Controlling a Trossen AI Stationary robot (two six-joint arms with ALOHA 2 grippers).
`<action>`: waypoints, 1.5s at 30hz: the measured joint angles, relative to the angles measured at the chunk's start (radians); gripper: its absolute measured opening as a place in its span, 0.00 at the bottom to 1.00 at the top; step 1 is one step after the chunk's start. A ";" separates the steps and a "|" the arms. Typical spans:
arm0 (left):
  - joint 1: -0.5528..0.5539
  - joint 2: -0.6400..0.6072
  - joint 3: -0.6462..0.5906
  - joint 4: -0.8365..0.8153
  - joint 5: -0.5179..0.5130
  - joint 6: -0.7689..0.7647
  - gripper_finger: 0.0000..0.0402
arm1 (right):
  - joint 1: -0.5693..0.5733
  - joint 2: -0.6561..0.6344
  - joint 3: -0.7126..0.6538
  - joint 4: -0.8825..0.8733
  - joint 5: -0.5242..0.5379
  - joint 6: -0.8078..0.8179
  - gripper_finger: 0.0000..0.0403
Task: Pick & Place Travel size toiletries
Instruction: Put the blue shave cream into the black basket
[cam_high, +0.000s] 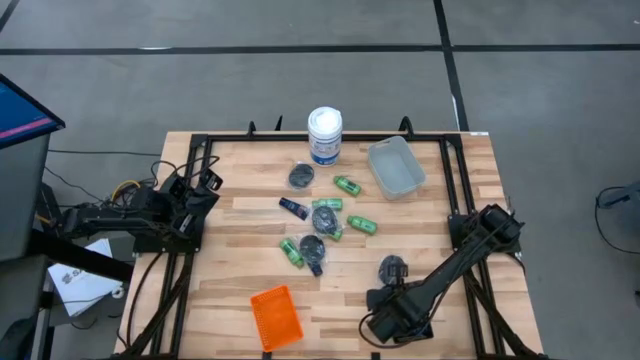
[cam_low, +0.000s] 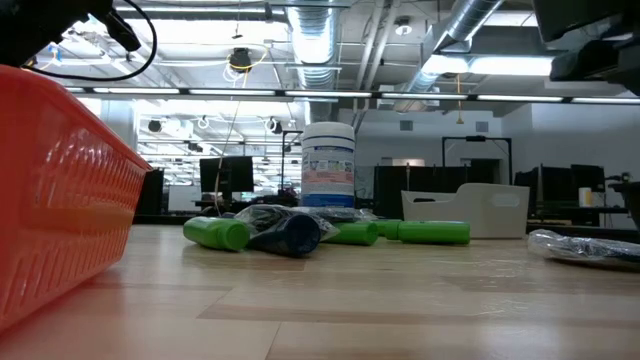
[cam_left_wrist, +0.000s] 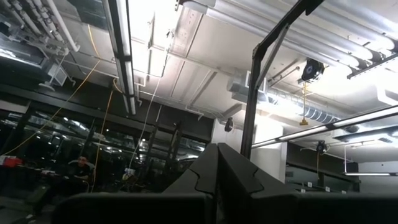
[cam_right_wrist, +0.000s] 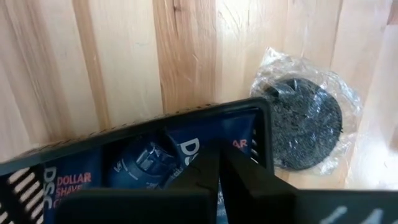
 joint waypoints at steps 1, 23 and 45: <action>0.000 0.000 0.000 0.000 0.000 0.000 0.00 | 0.000 0.005 0.000 0.009 0.001 0.001 0.00; 0.000 0.000 0.000 0.008 -0.001 0.000 0.00 | 0.002 -0.043 0.067 -0.174 0.023 0.044 0.00; 0.000 0.000 0.000 0.013 0.000 0.000 0.00 | 0.047 -0.053 -0.113 0.033 0.009 0.145 0.00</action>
